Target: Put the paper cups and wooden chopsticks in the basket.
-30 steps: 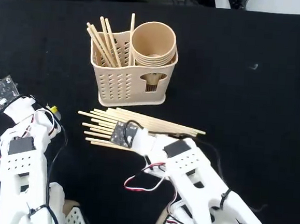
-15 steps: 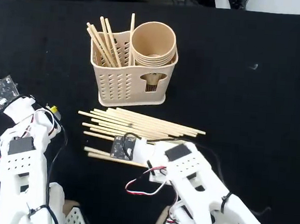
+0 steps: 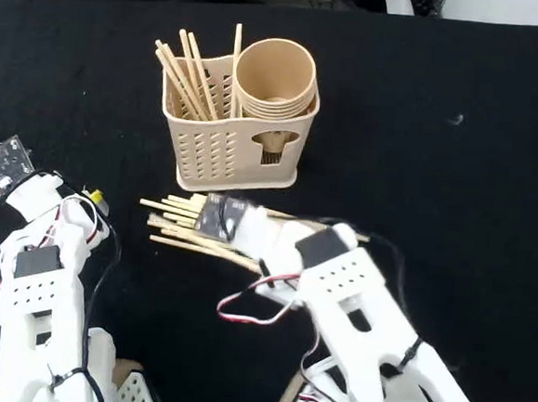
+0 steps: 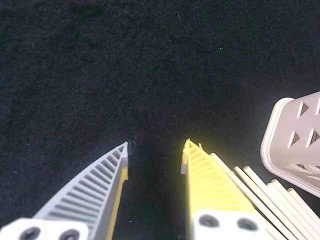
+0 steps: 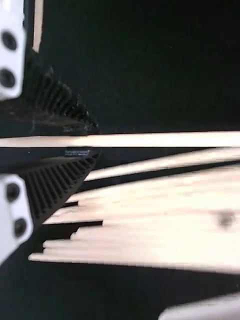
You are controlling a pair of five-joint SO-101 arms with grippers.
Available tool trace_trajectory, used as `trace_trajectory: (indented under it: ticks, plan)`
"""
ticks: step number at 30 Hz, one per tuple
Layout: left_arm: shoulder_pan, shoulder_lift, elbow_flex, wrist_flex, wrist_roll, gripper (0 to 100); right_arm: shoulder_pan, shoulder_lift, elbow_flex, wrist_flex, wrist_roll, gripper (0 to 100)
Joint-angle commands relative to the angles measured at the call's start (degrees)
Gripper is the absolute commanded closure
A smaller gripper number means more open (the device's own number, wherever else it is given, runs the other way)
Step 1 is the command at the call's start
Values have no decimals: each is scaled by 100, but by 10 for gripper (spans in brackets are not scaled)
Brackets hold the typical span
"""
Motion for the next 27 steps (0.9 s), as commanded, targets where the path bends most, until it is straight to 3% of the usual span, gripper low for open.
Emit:
trace_trajectory:
  ticks: [1, 7, 11, 27]
  plan:
    - [22, -105, -48, -97, 35, 820, -123, -488, -1015, 492, -308, 988]
    - [22, -105, -57, -97, 35, 820, -774, -1657, -1886, 712, -703, 988]
    - [22, -105, -57, -97, 35, 820, -1002, -2000, -1974, -9, -1116, 988]
    - [13, -105, -57, -97, 35, 820, -1002, -1121, -549, -6215, -2356, 987]
